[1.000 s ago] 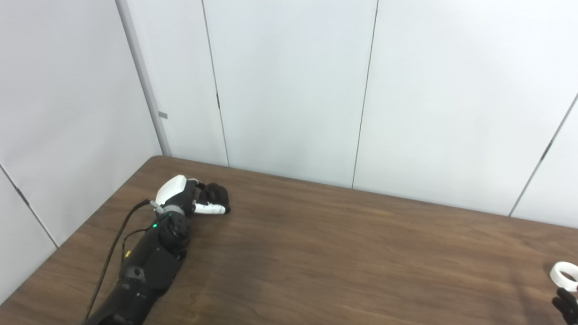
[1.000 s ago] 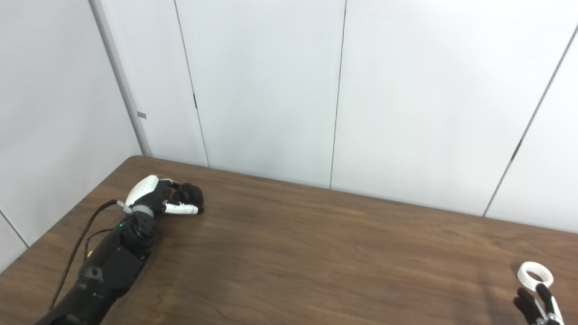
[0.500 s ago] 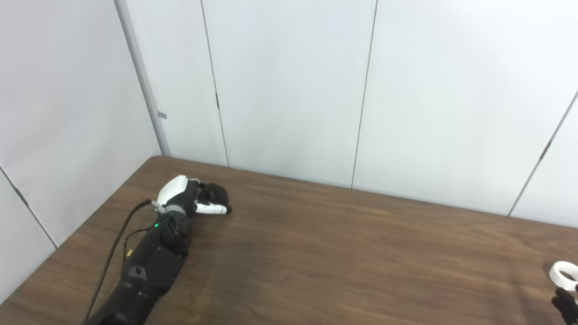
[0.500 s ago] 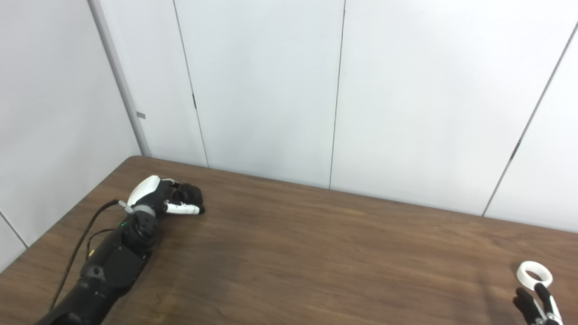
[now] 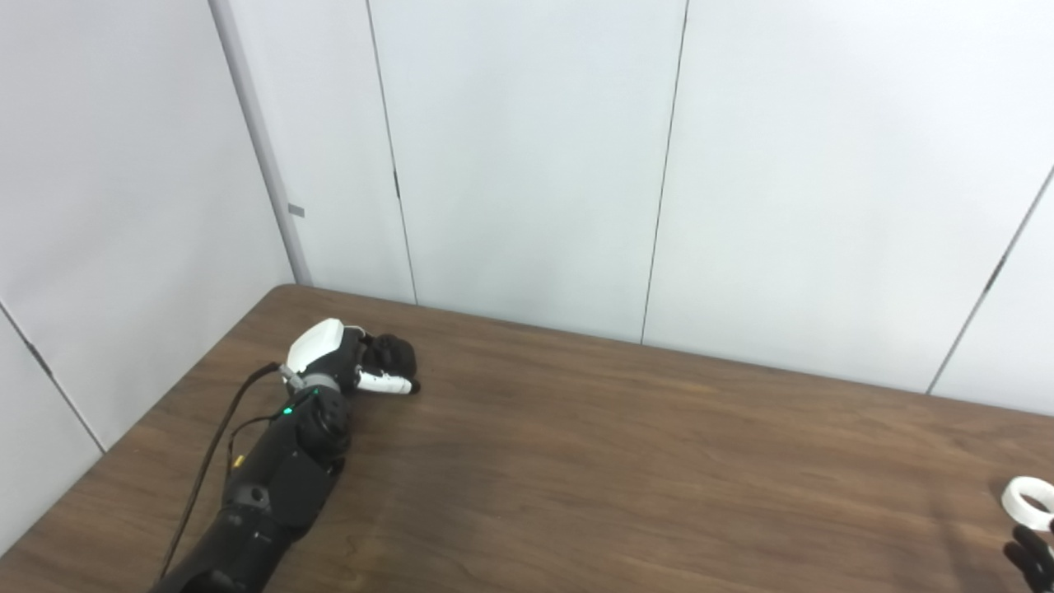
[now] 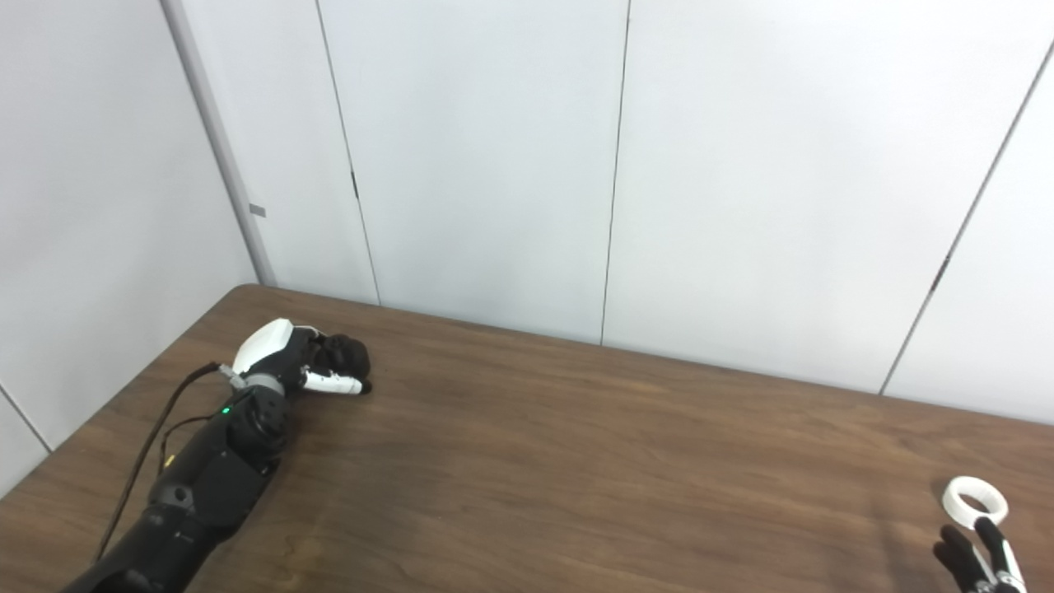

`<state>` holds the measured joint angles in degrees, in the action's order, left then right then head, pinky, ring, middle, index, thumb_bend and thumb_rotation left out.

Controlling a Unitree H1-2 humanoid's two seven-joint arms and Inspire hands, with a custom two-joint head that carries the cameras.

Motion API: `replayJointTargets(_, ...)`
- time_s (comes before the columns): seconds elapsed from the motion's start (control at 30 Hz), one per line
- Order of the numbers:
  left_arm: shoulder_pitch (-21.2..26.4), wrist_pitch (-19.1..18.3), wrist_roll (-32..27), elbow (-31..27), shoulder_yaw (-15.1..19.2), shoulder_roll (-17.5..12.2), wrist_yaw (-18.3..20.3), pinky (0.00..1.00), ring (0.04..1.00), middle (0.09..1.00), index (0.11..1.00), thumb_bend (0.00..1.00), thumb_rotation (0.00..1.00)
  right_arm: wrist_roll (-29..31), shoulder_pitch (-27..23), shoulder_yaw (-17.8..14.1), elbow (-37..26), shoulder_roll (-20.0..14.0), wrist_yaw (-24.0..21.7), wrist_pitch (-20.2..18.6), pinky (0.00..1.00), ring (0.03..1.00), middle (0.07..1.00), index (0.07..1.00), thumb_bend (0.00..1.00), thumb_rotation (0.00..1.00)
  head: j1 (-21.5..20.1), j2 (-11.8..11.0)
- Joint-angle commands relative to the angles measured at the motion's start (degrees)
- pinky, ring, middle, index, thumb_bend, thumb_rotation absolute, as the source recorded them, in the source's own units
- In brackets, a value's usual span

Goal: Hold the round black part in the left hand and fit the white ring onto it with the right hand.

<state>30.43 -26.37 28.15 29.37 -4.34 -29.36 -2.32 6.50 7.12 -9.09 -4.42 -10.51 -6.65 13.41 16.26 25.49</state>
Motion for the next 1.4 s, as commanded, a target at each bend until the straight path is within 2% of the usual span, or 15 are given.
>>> replayJointTargets(0.0,2.8,-0.3,1.0,-0.6,0.5,-1.7,-1.6,1.0,0.983,0.907,0.749,0.83,0.21,0.8,4.3,1.3,3.5,2.5,0.2,-0.3,1.0,0.928,0.928,0.985,0.51,1.0,0.0,0.0)
replayJointTargets(0.27,2.8,0.3,0.8,-0.2,0.5,-1.8,-2.0,1.0,0.97,0.888,0.706,0.83,0.21,0.6,4.4,1.4,3.4,2.4,0.2,-0.4,1.0,0.928,0.931,0.988,0.5,1.0,0.0,0.0)
replayJointTargets(0.43,2.7,1.1,-0.2,-0.3,1.3,-1.6,-2.3,1.0,0.971,0.877,0.616,0.79,0.18,0.5,4.4,1.3,3.3,2.5,0.4,-0.4,1.0,0.921,0.923,0.982,0.49,1.0,0.0,0.0)
replayJointTargets(0.47,2.6,1.7,-0.7,-0.3,1.7,-1.4,-2.7,1.0,0.969,0.869,0.555,0.66,0.12,0.5,4.4,1.3,3.4,2.5,0.4,-0.5,1.0,0.919,0.923,0.981,0.49,1.0,0.0,0.0)
replayJointTargets(0.5,2.5,2.1,-1.1,-0.3,2.2,-1.2,-3.1,1.0,0.961,0.855,0.523,0.59,0.1,0.5,4.4,1.3,3.4,2.5,0.4,-0.5,1.0,0.919,0.923,0.979,0.49,1.0,0.0,0.0)
replayJointTargets(0.6,2.2,2.9,-1.9,-0.5,2.8,-0.9,-3.9,1.0,0.935,0.82,0.488,0.53,0.06,0.8,4.4,1.3,3.3,2.5,0.3,-0.5,1.0,0.923,0.923,0.983,0.5,1.0,0.1,0.3)
replayJointTargets(1.17,0.5,6.1,-0.2,-2.3,1.2,-2.1,-5.3,1.0,0.919,0.776,0.483,0.52,0.04,1.0,4.7,1.3,2.6,2.5,0.2,-1.1,1.0,0.927,0.935,0.995,0.49,1.0,0.0,0.6)
replayJointTargets(1.37,-2.0,6.4,1.0,-7.7,0.6,-2.4,-4.9,1.0,0.915,0.776,0.483,0.52,0.04,1.0,4.5,1.5,2.8,2.8,0.4,-1.2,1.0,0.927,0.931,0.99,0.49,1.0,-0.4,0.7)
